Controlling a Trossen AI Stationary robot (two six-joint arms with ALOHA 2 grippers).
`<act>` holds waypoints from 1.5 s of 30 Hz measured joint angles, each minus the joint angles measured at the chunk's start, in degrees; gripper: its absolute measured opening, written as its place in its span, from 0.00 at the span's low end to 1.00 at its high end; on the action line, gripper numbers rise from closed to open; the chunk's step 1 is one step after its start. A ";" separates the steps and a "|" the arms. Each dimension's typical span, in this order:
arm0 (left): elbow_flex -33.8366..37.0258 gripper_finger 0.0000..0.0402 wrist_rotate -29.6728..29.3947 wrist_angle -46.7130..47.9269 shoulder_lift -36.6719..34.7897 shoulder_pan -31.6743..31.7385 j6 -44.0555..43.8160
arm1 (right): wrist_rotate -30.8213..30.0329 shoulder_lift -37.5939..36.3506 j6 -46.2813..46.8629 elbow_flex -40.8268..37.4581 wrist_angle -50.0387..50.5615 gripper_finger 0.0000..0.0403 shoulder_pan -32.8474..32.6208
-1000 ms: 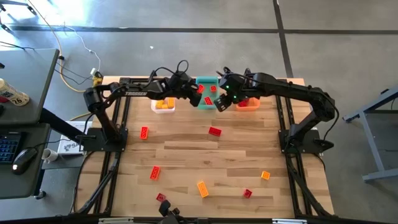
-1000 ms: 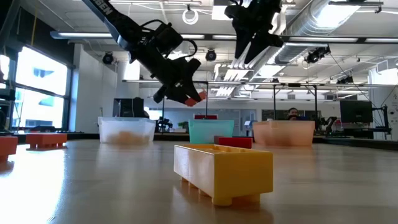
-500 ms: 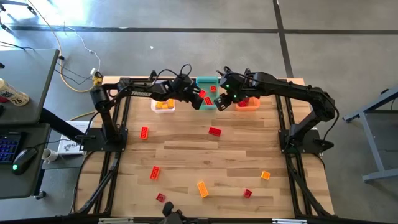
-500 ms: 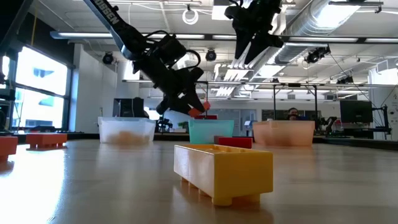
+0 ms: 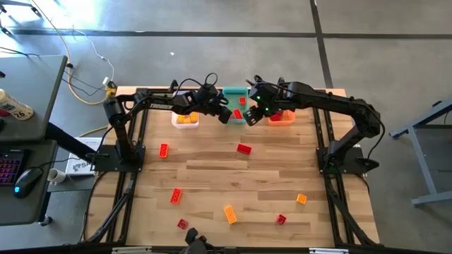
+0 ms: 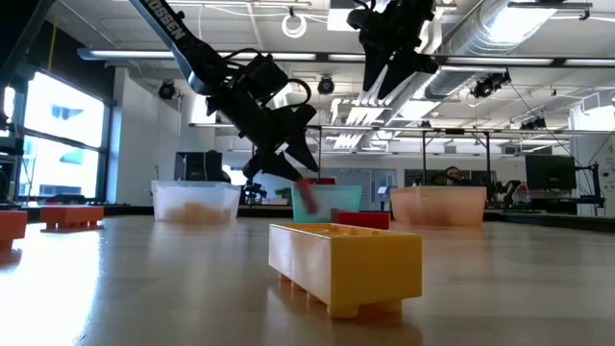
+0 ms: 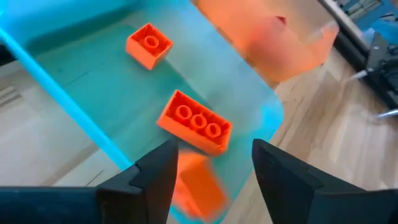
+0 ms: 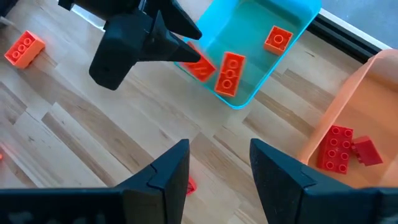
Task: Sort & place blocks by color
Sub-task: Put the orange game piece into the blue bin, then put the yellow game piece into the transparent bin
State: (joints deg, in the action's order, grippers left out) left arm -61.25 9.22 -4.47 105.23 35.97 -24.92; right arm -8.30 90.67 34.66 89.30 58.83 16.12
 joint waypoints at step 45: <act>-7.89 0.51 -3.89 56.34 -38.20 -10.92 12.89 | 8.89 0.00 5.38 0.00 5.45 0.56 -11.52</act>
State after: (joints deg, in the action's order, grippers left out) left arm -69.14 5.32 51.88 67.03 25.06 -12.04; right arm 0.60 90.67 40.04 89.30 64.28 4.59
